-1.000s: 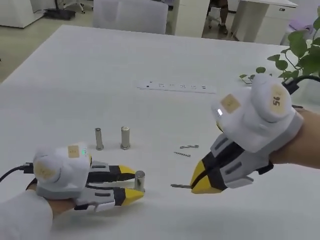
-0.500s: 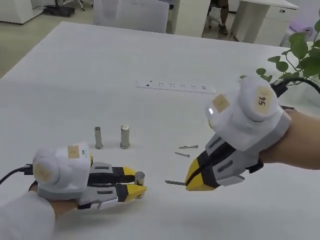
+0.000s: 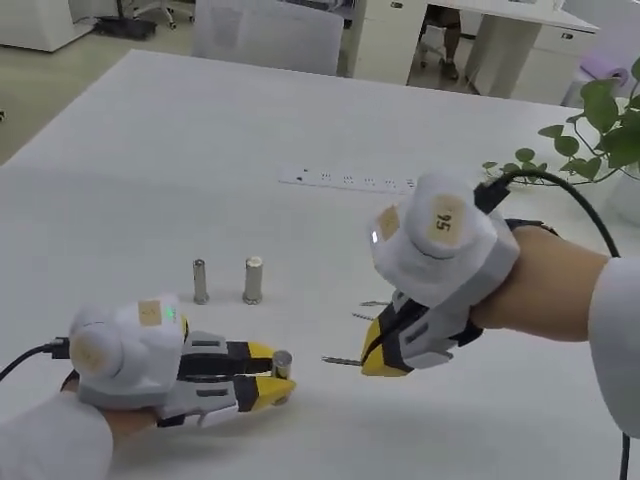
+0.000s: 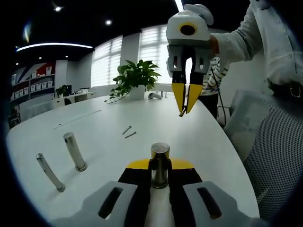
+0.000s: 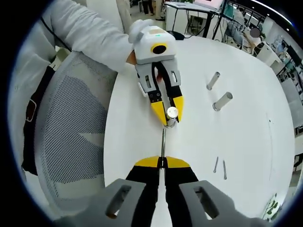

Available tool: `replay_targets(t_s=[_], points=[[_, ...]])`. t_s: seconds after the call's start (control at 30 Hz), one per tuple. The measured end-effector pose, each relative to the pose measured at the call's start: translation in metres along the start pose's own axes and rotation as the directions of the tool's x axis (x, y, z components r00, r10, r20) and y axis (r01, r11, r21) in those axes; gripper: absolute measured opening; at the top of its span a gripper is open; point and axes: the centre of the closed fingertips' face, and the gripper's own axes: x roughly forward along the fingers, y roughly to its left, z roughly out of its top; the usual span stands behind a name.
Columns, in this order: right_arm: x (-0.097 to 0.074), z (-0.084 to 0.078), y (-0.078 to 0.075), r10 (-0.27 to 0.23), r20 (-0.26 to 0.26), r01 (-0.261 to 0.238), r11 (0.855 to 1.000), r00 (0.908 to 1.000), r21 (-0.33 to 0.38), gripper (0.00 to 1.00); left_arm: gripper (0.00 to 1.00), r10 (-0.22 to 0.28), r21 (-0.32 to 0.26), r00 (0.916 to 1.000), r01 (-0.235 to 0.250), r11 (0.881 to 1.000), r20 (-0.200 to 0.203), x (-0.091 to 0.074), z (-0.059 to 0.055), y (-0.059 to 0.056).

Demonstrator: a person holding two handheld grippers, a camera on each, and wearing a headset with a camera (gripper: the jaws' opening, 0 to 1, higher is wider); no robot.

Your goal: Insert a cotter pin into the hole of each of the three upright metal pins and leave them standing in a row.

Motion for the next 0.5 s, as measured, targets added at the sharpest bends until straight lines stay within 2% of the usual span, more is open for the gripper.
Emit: replay_targets(t_s=[0.1,0.33,0.5], points=[[0.006,0.0,-0.003,0.003,-0.017,-0.003,1.0,0.9999,0.006,0.04,0.11,0.001,-0.007,1.0,-0.001,1.0,0.006,0.0,0.001,0.0],[0.02,0.002,-0.008,0.003,-0.065,-0.006,0.999,0.9979,-0.041,0.04,0.11,0.0,-0.009,0.9999,0.0,1.0,0.01,-0.002,-0.005,0.006],[0.026,0.003,-0.011,0.0,-0.079,-0.004,0.999,0.9969,-0.053,0.04,0.11,-0.002,-0.012,0.9999,0.002,1.0,0.012,-0.002,-0.008,0.008]])
